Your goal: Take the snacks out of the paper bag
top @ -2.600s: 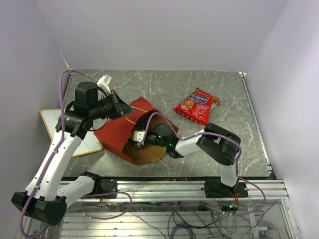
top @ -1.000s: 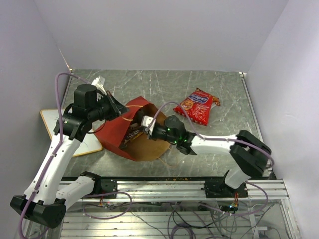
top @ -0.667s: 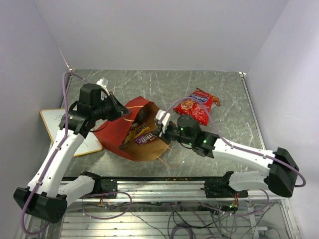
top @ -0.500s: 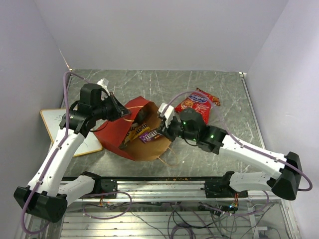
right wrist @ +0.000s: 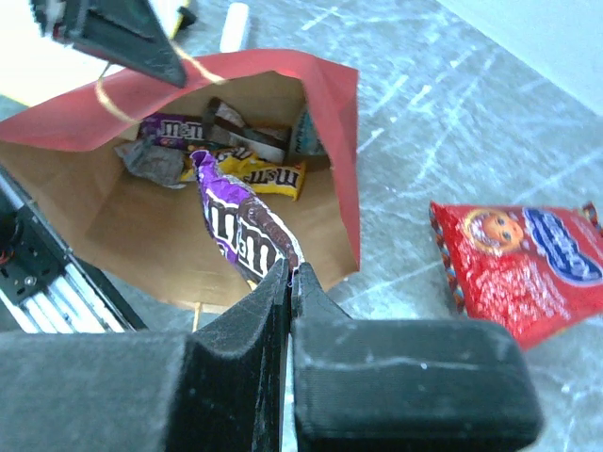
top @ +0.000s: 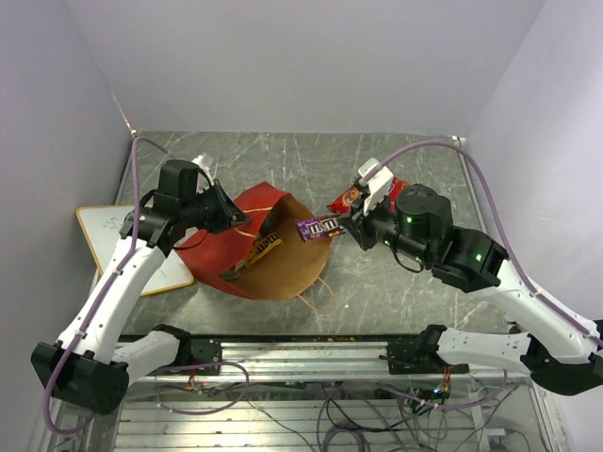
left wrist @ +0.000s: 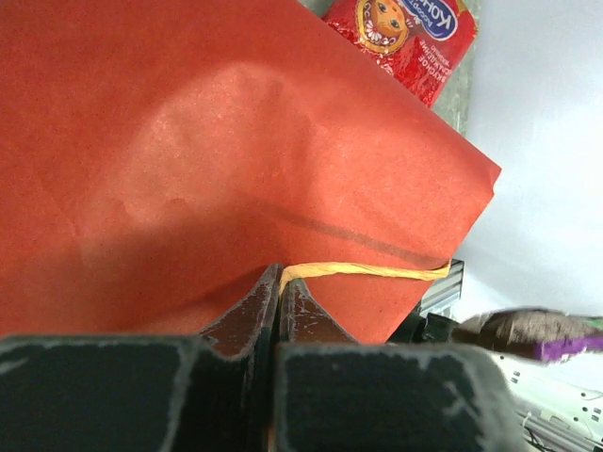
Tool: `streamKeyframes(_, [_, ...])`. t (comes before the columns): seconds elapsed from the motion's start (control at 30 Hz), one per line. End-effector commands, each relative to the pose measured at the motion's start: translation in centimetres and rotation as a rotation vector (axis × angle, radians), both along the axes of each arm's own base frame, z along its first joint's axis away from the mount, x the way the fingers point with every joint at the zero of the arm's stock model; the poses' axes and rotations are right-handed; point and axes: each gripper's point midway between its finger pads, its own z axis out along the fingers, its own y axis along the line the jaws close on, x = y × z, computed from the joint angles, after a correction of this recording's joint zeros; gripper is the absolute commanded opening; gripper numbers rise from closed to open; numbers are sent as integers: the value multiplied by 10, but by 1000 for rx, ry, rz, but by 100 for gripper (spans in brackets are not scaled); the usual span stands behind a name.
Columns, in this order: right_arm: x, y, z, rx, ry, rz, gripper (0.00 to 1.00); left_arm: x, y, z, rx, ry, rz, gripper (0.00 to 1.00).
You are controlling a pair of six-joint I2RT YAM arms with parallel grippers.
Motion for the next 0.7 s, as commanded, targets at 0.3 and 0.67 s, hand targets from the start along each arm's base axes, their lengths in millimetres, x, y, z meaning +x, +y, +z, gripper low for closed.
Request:
streamKeyframes(0.3, [42,-82,10,265,107,-757,0,-6,-2,0,-22,55,11,7])
streamKeyframes(0.67, [53,-95,-115,78,439,-872,0,-9,-6,20,-37,26,-29,7])
